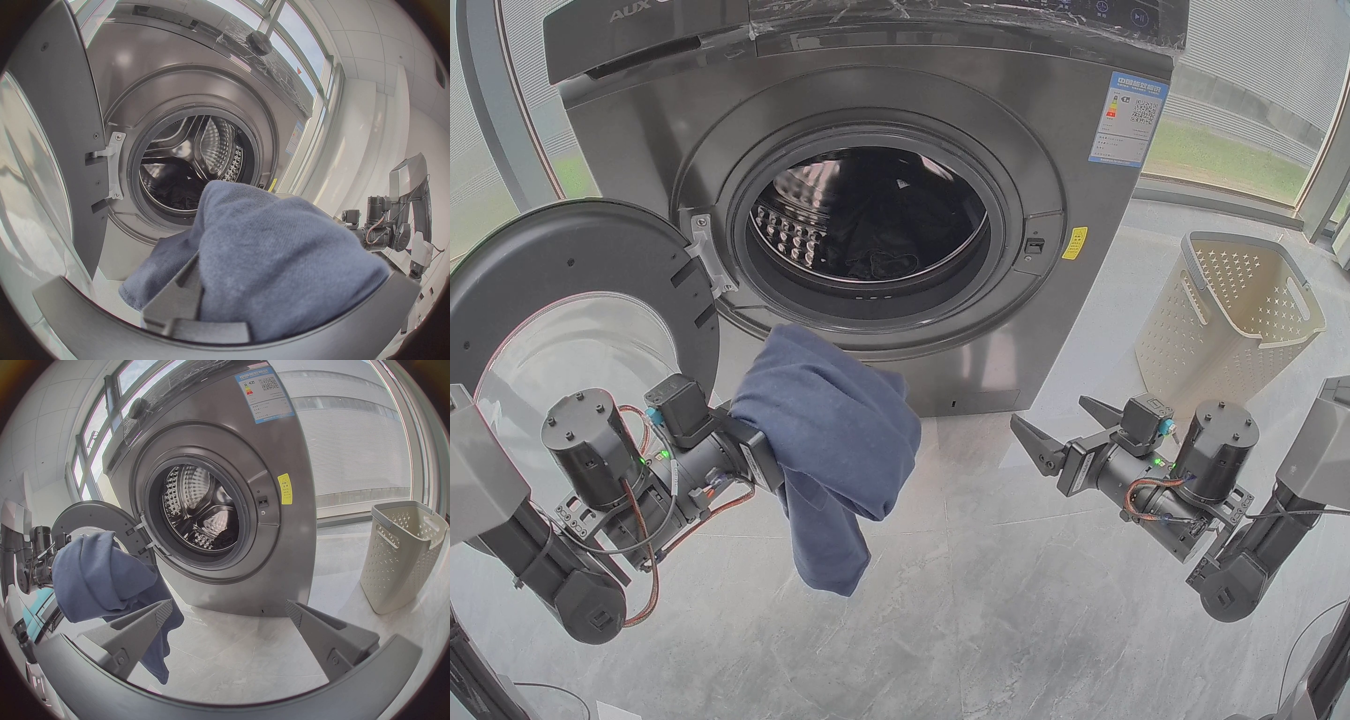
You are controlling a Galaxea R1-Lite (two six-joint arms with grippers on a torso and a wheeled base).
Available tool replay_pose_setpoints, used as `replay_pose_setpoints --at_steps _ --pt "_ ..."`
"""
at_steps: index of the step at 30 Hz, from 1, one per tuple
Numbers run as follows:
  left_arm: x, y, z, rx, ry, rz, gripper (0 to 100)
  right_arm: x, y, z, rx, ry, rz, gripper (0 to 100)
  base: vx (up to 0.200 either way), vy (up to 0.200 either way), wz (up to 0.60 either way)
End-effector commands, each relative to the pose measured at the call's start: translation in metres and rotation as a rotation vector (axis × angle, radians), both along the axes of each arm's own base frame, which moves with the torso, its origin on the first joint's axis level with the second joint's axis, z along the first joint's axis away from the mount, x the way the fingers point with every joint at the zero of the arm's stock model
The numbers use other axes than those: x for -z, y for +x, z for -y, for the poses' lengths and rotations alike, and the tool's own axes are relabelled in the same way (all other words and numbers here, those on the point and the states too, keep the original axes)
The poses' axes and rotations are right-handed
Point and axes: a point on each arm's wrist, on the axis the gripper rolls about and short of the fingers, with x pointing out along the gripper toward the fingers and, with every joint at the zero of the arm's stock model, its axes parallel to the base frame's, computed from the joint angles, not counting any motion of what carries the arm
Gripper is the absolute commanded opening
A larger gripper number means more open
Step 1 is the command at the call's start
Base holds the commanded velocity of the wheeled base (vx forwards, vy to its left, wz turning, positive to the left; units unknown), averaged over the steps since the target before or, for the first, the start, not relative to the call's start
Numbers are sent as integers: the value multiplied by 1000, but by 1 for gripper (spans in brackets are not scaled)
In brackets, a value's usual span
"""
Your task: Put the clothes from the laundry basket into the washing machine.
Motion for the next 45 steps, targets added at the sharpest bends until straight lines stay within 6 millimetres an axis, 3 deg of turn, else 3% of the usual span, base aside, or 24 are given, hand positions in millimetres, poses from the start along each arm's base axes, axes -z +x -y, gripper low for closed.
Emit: replay_pose_setpoints --at_steps 1,22,31,45 --pt "1 1 0 0 0 -1 0 1 0 0 -1 -1 -1 100 0 0 0" --pt "3 3 3 0 15 4 0 2 0 0 -1 -5 -8 100 57 0 0" --pt "5 4 4 -2 18 -2 0 2 -1 0 -2 -5 -8 100 200 0 0" --pt "6 5 5 1 26 -2 0 4 -2 -2 -8 -6 -14 100 43 0 0"
